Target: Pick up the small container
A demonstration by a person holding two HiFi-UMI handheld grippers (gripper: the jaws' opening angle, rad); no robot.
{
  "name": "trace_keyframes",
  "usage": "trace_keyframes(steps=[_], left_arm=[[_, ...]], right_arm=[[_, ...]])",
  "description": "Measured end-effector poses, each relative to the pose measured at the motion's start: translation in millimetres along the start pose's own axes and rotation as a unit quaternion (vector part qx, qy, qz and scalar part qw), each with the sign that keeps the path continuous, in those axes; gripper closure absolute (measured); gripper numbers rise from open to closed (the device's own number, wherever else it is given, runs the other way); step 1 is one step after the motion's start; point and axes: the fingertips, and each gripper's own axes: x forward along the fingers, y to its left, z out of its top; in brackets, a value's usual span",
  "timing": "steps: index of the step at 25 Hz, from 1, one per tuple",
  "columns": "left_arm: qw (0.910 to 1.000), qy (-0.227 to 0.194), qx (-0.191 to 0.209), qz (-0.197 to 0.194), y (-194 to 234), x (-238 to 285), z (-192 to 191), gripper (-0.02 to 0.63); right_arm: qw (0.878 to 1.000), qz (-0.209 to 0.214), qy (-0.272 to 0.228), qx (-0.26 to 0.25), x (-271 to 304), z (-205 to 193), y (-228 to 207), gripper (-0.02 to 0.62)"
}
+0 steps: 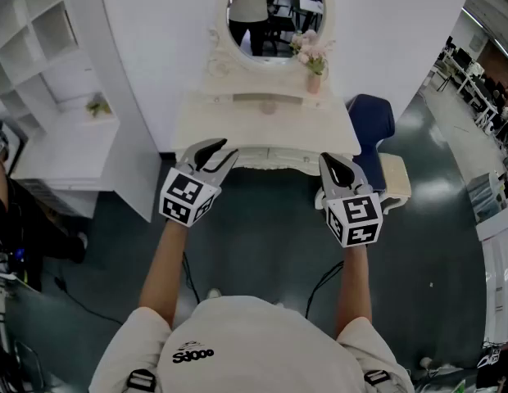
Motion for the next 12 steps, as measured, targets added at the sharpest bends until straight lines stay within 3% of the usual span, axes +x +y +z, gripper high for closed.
trace_keyframes(steps=[12], left_arm=[[0.9996, 0.01, -0.01, 0.024, -25, 24, 0, 0.501]], right_arm=[[0.999, 0.022, -0.028, 0.029, -8, -13, -36, 0.594]])
